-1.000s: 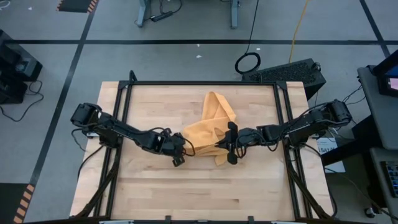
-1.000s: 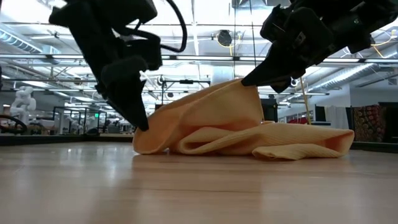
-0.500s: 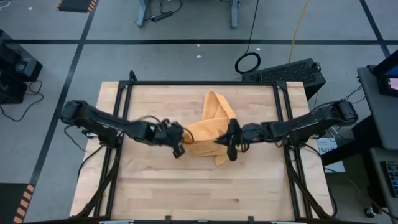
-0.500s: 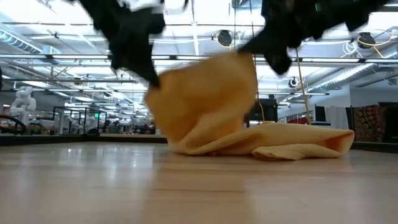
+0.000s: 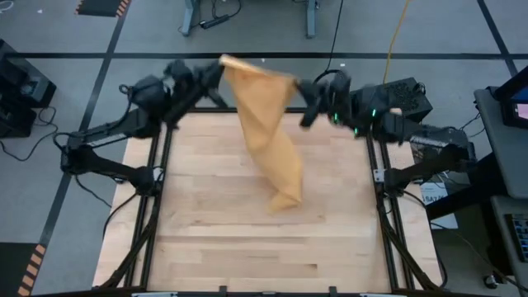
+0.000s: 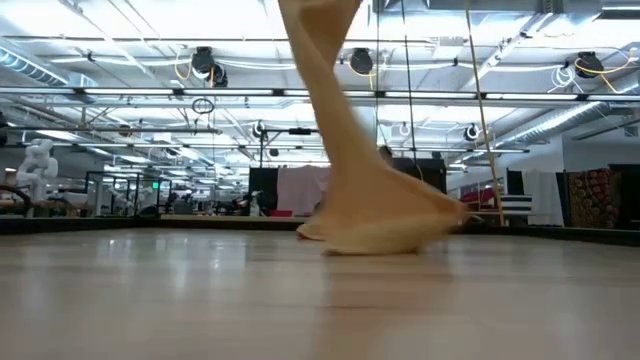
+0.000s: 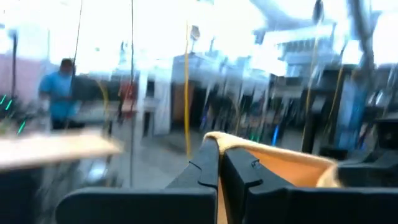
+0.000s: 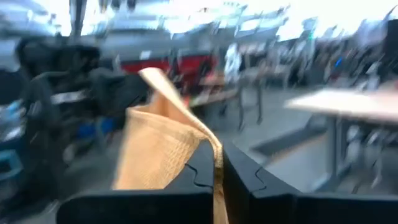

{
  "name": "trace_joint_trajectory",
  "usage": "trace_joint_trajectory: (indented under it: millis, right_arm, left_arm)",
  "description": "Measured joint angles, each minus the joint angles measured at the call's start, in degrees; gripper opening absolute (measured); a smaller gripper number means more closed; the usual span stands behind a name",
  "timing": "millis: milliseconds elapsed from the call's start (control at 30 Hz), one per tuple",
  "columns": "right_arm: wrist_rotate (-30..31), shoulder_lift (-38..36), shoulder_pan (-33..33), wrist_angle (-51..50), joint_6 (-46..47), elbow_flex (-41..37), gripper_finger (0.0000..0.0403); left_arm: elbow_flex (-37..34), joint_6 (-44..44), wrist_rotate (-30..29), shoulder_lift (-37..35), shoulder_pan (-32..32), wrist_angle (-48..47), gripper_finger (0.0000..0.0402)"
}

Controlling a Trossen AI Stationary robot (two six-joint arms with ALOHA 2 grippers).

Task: Roll towel
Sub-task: Roll the yellow towel

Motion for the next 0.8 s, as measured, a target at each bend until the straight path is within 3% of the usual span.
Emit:
trace_joint_trajectory:
  millis: [233,433,567,633,800]
  right_arm:
    - [-6.1,12.4,-12.6,3.5,-5.2,18.9,0.0000]
    - [-14.6,24.4,-18.7,6.9,-9.1,40.8,0.0000]
    - [-20.6,29.4,-18.6,0.8,-10.7,56.0,0.0000]
    - [-22.1,27.8,-18.1,5.3,-10.2,52.7,0.0000]
    - [-21.6,23.8,-16.9,-2.7,-7.6,50.7,0.0000]
  left_arm:
    - [9.6,-11.4,16.7,9.3,14.9,5.7,0.0001]
    - [23.9,-16.9,26.2,16.5,20.7,10.1,0.0000]
    - [34.5,-25.0,38.1,18.5,22.7,8.8,0.0000]
    - [38.9,-28.5,43.6,19.2,23.3,4.4,0.0000]
    - [45.5,-33.2,51.4,19.3,24.9,-12.1,0.0000]
